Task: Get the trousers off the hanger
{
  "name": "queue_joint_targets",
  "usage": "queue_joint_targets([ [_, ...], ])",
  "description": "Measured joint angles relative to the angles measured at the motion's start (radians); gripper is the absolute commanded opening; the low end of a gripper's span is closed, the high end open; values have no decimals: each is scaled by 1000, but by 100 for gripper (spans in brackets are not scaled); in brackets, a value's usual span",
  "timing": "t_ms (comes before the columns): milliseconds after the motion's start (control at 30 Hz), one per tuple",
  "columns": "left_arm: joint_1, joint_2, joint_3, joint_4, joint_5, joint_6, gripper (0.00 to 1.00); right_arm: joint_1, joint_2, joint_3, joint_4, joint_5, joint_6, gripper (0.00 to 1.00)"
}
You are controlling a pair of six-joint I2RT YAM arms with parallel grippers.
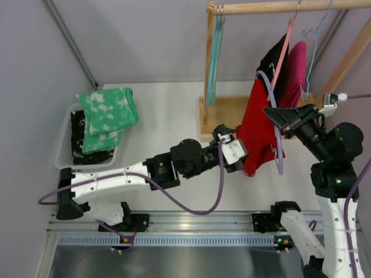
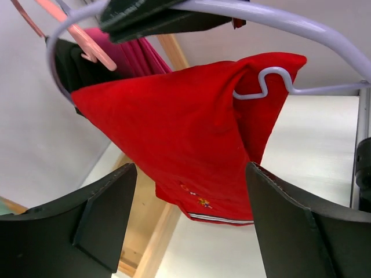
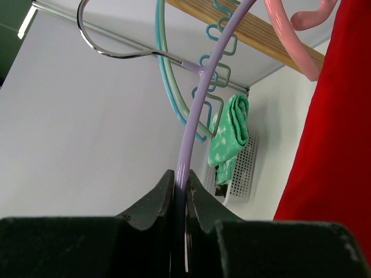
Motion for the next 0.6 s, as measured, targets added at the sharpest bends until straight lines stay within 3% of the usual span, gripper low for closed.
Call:
queue_joint_targets([
  [267, -61, 194, 100, 57, -139, -86, 78, 0, 2, 1, 1, 6, 28, 0],
  [600, -78, 234, 149, 121, -204, -114, 80, 0, 2, 2, 7, 5, 55, 0],
])
